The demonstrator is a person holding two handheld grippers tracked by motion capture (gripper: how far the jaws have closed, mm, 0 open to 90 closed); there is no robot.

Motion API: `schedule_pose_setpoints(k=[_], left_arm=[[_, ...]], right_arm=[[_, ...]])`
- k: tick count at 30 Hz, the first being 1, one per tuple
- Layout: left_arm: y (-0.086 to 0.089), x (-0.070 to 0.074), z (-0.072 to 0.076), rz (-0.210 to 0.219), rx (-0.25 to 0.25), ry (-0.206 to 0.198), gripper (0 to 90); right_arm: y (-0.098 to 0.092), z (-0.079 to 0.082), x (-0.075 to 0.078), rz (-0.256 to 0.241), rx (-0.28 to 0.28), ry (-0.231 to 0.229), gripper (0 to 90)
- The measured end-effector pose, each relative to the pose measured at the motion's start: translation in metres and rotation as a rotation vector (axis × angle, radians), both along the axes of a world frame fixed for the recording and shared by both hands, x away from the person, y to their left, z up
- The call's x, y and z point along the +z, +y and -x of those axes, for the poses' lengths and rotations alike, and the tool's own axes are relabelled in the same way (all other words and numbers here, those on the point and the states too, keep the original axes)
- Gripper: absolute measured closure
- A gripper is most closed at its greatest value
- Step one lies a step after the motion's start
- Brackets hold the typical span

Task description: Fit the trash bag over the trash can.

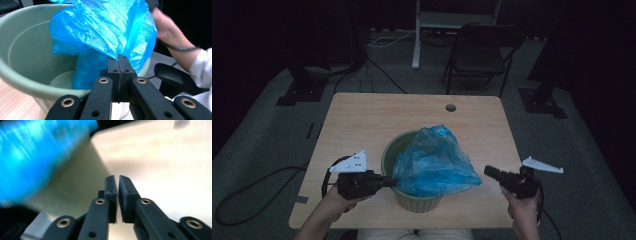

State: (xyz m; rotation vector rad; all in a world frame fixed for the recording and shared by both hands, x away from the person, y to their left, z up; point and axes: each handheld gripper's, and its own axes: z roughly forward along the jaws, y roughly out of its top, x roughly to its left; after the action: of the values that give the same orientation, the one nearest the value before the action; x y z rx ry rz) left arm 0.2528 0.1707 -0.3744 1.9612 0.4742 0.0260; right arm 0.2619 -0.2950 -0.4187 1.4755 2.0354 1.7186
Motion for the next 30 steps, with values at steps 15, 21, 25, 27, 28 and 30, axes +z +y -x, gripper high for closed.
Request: schedule_pose_setpoints(k=[15,21,25,27,28,30], left_arm=[[-0.007,0.001,-0.007,-0.001,-0.013,0.013,90.0],[-0.007,0.001,-0.007,-0.004,-0.017,0.015,90.0],[-0.007,0.002,-0.007,-0.004,-0.011,0.017,90.0],[-0.007,0.002,-0.007,-0.004,-0.014,0.017,90.0],[-0.007,0.002,-0.007,-0.003,-0.014,0.019,90.0],[-0.008,0.002,-0.006,-0.008,-0.017,0.016,90.0]], right_arm=[[0.099,-0.104,0.085,0.097,0.288,-0.019,48.2],[0.119,-0.116,0.075,0.226,0.342,0.029,60.0],[0.122,-0.115,0.075,0.272,0.359,0.027,86.8],[0.121,-0.113,0.077,0.275,0.354,0.016,90.0],[0.12,-0.111,0.079,0.272,0.35,0.008,90.0],[0.117,-0.108,0.083,0.254,0.34,-0.008,90.0]])
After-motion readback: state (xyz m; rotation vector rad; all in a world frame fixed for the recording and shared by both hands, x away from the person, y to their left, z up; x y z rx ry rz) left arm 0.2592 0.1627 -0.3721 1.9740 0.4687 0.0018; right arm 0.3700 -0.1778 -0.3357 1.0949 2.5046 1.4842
